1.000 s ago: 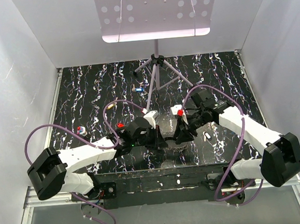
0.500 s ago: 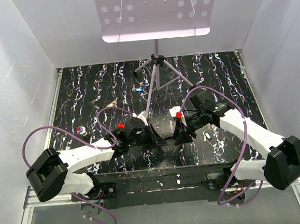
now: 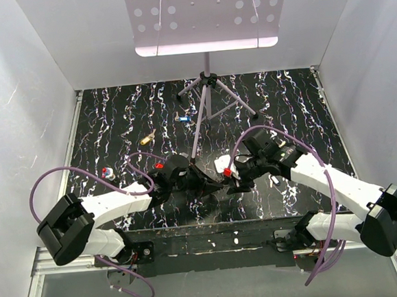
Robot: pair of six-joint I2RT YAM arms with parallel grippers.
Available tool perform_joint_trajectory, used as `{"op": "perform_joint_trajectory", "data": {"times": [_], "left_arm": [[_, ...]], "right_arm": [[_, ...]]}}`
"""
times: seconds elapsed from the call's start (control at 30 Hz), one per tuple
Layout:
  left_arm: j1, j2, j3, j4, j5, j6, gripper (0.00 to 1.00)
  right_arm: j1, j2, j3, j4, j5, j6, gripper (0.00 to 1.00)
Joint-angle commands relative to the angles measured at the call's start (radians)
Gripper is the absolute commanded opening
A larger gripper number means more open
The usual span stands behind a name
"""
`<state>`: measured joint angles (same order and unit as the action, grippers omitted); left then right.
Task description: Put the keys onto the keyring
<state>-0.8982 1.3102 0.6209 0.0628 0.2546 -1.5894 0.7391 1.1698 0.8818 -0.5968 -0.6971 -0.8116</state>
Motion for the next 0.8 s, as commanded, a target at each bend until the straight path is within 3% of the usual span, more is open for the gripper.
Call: {"op": "perform_joint_trajectory", "data": {"times": [0.0,0.4,0.77], "left_arm": [[0.01,0.018,-0.02,0.101,0.06,-0.126,0.0],[0.018,0.009,-0.026,0.114,0.068,-0.135,0.0],[0.025,-0.005,-0.059,0.16,0.075,-0.158,0.0]], "right_arm": [[0.051,-0.033,-0.018,0.054,0.111,-0.073,0.43],[0.105,-0.056,-0.05,0.094,0.238,-0.116,0.32],[0.121,-0.076,-0.073,0.112,0.294,-0.147,0.28]]}}
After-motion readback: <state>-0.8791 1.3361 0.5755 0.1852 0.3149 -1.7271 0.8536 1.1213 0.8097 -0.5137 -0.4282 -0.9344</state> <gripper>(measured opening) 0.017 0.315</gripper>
